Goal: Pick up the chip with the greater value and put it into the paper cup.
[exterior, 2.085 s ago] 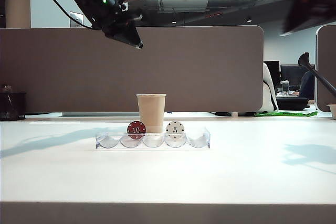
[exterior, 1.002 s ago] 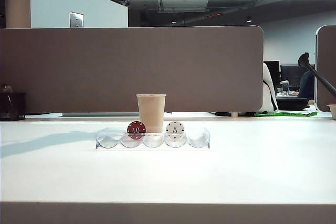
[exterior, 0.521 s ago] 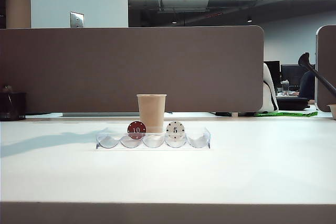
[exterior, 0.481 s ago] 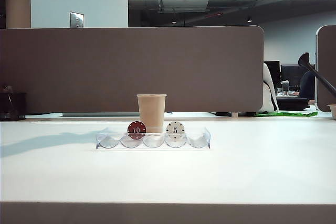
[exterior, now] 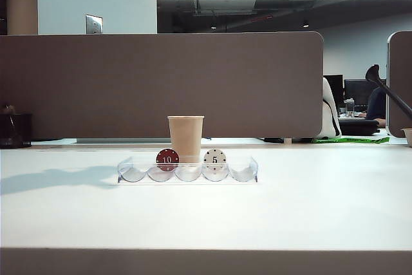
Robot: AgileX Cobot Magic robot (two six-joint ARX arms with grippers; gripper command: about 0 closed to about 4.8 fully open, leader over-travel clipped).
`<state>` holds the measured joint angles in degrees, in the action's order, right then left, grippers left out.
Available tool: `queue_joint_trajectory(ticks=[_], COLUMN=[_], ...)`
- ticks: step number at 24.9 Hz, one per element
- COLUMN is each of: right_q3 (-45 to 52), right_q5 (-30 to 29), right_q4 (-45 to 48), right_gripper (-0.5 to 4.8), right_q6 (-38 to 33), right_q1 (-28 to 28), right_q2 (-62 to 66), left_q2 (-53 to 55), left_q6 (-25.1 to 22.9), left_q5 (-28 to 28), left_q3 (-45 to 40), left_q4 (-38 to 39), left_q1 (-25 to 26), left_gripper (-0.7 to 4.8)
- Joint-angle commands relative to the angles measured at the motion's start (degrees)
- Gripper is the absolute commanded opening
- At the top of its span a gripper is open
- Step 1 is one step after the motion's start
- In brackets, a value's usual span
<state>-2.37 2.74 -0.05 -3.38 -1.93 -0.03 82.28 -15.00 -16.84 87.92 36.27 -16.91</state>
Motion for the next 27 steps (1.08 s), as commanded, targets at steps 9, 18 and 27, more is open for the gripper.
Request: queue_joint_trajectory(ticks=[9, 18, 27], right_q3=[1.6, 2.03, 2.03], right_q5=[1.99, -6.16, -8.76], right_q4=[2.93, 4.87, 5.05], right_gripper=[-0.05, -0.05, -0.05], right_q6=[-2.27, -0.9, -0.92], right_q1=[-2.27, -2.6, -2.51], right_q2=[-0.07, -0.07, -0.07], left_q2=[-16.92, -33.75, -52.52], left_q6=[5.88, 9.4, 9.79], left_q5=[6.56, 13.62, 17.59], left_q3=[-23.43, -39.32, -53.79], left_q4=[-14.93, -20.5, -23.71], left_q1=[-0.09, -0.11, -0.11], left_gripper=[-0.05, -0.06, -0.06])
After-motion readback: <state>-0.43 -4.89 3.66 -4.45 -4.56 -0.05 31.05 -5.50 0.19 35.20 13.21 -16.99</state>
